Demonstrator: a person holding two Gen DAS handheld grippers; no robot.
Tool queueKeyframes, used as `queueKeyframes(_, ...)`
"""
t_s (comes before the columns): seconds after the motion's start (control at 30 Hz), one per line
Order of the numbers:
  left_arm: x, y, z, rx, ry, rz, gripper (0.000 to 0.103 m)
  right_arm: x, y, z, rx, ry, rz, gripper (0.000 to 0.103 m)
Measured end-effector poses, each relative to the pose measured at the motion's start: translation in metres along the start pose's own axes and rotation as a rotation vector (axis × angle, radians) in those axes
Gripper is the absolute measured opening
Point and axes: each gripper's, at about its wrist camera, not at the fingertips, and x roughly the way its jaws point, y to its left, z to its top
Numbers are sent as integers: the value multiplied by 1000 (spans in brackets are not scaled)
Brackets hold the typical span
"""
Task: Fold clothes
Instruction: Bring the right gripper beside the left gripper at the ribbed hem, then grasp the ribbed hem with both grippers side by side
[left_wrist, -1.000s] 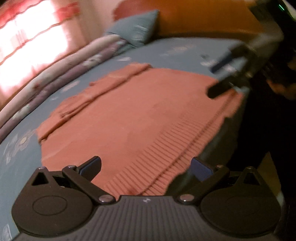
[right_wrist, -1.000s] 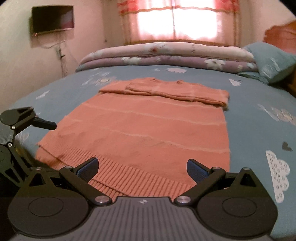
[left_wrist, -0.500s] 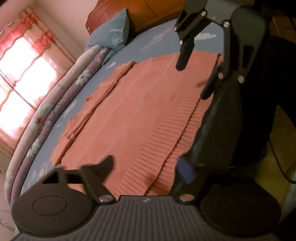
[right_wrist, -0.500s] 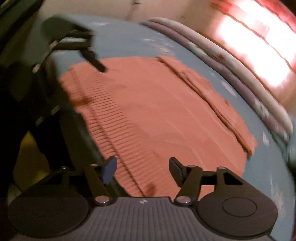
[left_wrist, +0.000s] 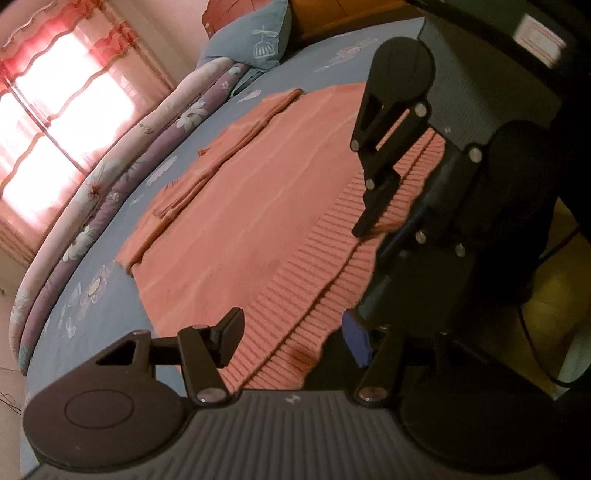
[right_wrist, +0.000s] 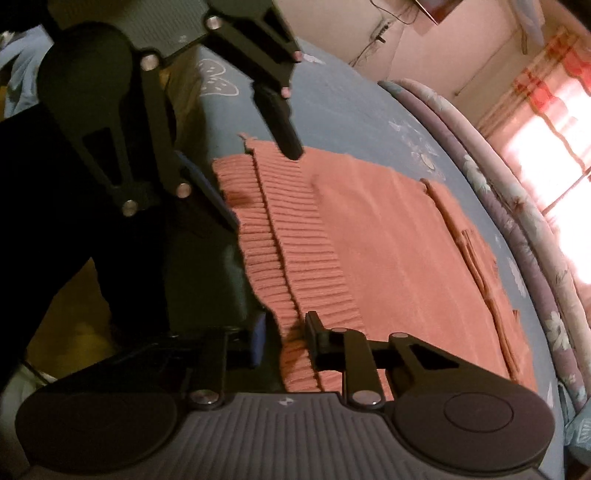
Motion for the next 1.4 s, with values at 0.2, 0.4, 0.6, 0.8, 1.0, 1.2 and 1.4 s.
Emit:
queueKeyframes(0.2, 3, -2, 2, -4, -28, -22, 60, -8, -9, 5, 76, 16, 20, 4)
queueKeyframes(0.4, 3, -1, 6, -14, -45, -35, 60, -9, -5, 1, 128, 50, 136, 1)
queueKeyframes(0.6, 7, 0, 9, -23, -41, -46, 60, -44, -12, -16, 160, 31, 94, 14)
queueKeyframes(0.8, 16, -9, 21, 14, -61, -77, 60, -49, -23, -56, 102, 147, -40, 22)
queueKeyframes(1.0, 22, -18, 34, 52, -82, -98, 61, -43, -23, -63, 88, 162, -39, 8)
queueKeyframes(1.2, 22, -21, 37, 59, -79, -119, 64, -46, -31, -62, 155, 164, 127, 1)
queueKeyframes(1.4, 27, -23, 46, 71, -90, -147, 64, -61, -36, -70, 118, 213, 39, 15)
